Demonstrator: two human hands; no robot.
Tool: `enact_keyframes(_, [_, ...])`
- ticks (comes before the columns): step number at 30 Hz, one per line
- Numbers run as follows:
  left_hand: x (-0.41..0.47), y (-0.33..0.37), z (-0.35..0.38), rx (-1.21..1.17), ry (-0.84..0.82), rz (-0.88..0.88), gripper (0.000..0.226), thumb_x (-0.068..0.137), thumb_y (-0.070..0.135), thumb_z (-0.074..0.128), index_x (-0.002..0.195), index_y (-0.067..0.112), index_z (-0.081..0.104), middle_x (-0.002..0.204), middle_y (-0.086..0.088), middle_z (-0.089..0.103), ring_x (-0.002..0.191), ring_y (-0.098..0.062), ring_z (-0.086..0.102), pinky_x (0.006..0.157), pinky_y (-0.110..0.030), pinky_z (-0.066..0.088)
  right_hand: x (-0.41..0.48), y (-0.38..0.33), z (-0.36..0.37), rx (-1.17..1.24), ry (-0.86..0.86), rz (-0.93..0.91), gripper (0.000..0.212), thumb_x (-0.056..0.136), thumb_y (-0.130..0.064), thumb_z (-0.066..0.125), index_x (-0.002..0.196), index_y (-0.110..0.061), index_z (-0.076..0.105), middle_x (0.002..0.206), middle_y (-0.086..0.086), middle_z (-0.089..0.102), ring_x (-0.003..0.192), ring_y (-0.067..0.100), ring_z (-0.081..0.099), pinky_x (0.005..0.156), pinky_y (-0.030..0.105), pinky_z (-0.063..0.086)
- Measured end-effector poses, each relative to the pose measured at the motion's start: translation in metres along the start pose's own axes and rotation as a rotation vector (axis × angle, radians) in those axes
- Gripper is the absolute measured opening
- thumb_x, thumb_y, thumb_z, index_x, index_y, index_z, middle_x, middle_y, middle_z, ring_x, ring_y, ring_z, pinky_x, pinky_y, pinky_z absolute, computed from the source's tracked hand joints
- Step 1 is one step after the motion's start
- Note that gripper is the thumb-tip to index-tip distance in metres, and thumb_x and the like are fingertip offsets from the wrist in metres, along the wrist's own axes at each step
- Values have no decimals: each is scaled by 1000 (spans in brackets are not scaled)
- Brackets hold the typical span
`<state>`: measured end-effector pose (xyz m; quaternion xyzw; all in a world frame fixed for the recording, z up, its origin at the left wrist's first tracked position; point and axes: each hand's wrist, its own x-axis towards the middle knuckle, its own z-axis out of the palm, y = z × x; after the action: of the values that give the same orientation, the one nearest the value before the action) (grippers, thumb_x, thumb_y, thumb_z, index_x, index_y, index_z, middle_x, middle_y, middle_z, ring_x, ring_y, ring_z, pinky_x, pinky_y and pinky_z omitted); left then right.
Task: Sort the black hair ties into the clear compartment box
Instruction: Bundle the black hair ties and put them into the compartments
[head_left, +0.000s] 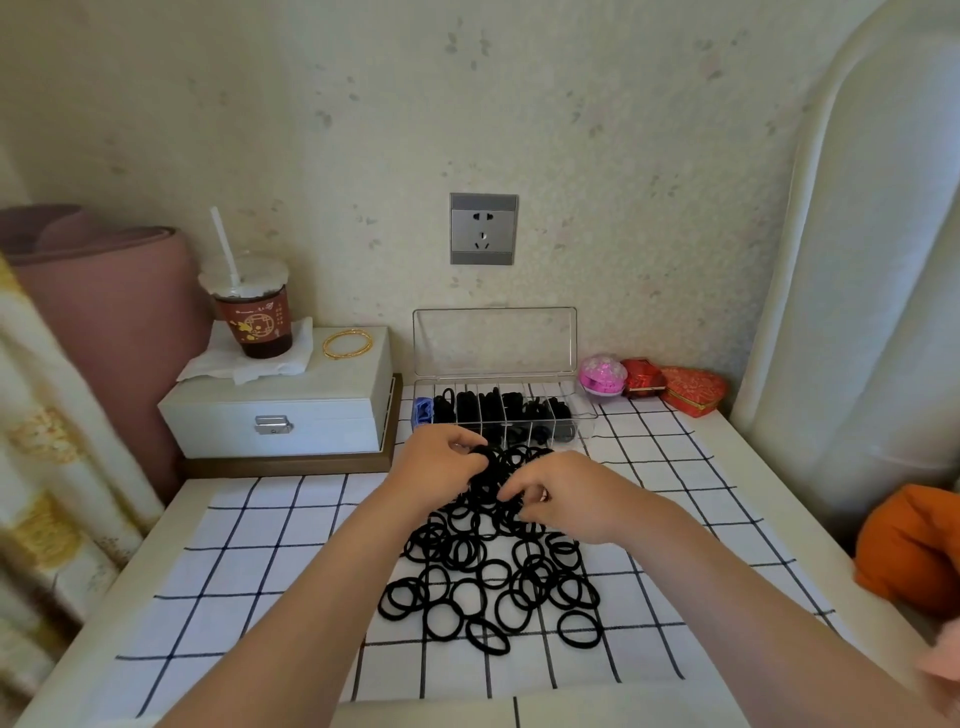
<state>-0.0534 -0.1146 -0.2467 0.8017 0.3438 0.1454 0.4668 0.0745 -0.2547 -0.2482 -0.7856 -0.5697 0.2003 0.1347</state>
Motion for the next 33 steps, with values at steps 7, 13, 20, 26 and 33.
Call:
enact_keyframes(7, [1, -4, -1, 11, 11, 16, 14, 86, 24, 70, 96, 33, 72, 96, 6, 72, 88, -14, 68, 90, -40, 57, 12, -8, 6, -267, 41, -45, 36, 88, -31, 66, 122, -38, 66, 75, -16, 49, 80, 6, 48, 64, 26, 36])
enact_keyframes(13, [1, -6, -4, 16, 20, 35, 18, 87, 22, 69, 88, 40, 66, 95, 8, 71, 90, -12, 68, 89, -39, 57, 11, -9, 1, -98, 85, -8, 12, 86, -26, 70, 96, -24, 77, 92, -11, 66, 89, 11, 63, 82, 31, 53])
enact_keyframes(20, [-1, -5, 0, -160, -54, -14, 25, 90, 14, 68, 112, 24, 74, 102, 4, 74, 92, -7, 69, 84, -25, 59, 5, -12, -22, 481, 305, 151, 11, 87, -13, 69, 86, -18, 78, 58, 0, 68, 43, 9, 57, 43, 22, 47])
enact_keyframes(26, [-7, 9, 11, -564, -210, -137, 22, 95, 10, 62, 114, 11, 72, 102, -9, 76, 86, -14, 73, 79, -26, 60, 7, -14, -16, 500, 430, 171, 14, 86, -15, 69, 86, -23, 81, 48, -4, 64, 41, 10, 55, 45, 23, 48])
enact_keyframes(33, [-8, 7, 17, -619, -270, -111, 22, 94, 22, 66, 112, 13, 74, 109, -5, 75, 101, -18, 71, 91, -31, 57, 15, -13, -3, 78, 482, 116, 21, 88, -23, 60, 82, -22, 79, 67, 1, 71, 62, 19, 66, 54, 33, 53])
